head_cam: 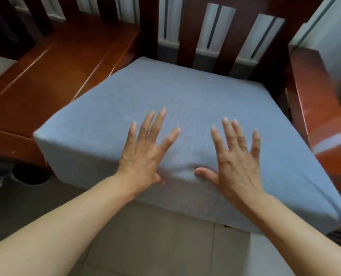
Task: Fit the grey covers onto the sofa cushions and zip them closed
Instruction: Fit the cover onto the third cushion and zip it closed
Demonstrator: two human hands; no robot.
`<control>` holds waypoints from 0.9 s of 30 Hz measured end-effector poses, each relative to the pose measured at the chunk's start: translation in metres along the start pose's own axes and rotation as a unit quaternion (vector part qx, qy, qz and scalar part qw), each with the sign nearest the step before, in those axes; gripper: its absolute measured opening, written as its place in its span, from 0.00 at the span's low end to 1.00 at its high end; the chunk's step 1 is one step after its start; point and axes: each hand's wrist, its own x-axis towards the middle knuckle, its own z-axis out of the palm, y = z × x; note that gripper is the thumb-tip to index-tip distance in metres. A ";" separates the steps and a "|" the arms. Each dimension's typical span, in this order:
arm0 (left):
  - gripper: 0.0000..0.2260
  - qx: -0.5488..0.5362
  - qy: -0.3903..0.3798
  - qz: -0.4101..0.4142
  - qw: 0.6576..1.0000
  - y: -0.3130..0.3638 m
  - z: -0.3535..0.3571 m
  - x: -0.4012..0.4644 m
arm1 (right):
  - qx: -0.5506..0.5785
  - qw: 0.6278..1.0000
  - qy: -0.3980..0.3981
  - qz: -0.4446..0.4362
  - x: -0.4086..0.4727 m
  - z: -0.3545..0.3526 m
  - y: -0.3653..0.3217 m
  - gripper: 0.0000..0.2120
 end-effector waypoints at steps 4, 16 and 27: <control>0.57 0.004 -0.066 0.012 0.998 0.008 0.048 -0.005 | 0.007 0.988 -0.122 -0.096 -0.026 0.050 -0.004 0.52; 0.54 0.016 -0.148 0.021 0.989 0.028 0.169 -0.024 | 0.033 0.986 -0.154 -0.053 -0.093 0.164 -0.035 0.54; 0.57 0.017 -0.141 0.001 0.990 0.035 0.238 -0.035 | 0.051 0.985 -0.157 -0.053 -0.121 0.220 -0.046 0.47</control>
